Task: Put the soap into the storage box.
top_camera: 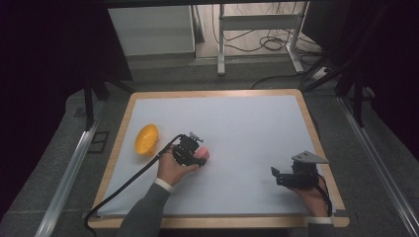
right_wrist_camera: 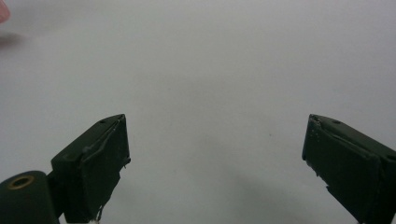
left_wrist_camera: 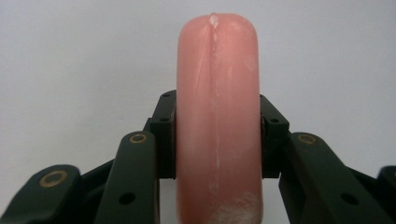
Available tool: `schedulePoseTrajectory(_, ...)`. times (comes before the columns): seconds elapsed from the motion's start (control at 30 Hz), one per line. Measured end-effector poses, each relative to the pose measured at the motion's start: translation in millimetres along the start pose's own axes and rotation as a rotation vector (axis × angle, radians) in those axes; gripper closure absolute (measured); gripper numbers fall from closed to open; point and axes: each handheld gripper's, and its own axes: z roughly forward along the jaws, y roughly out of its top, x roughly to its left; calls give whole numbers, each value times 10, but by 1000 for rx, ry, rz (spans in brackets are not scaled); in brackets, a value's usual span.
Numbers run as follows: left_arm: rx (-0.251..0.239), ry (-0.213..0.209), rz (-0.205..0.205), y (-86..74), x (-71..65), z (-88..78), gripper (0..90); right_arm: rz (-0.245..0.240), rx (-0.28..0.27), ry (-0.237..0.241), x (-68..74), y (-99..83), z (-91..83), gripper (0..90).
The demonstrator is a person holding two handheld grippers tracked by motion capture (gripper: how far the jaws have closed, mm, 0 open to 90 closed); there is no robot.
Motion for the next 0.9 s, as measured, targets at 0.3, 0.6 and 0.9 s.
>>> schedulePoseTrajectory(0.3,-23,-7,-3,-20,25,-107,599,-1,9,2,17,-7,32,69)
schedulePoseTrajectory(0.6,-66,-1,-12,-26,13,-154,600,-2,15,-3,19,-11,34,70)
schedulePoseTrajectory(0.9,-68,-4,-9,-34,19,-153,600,-2,17,-9,7,-20,45,70)
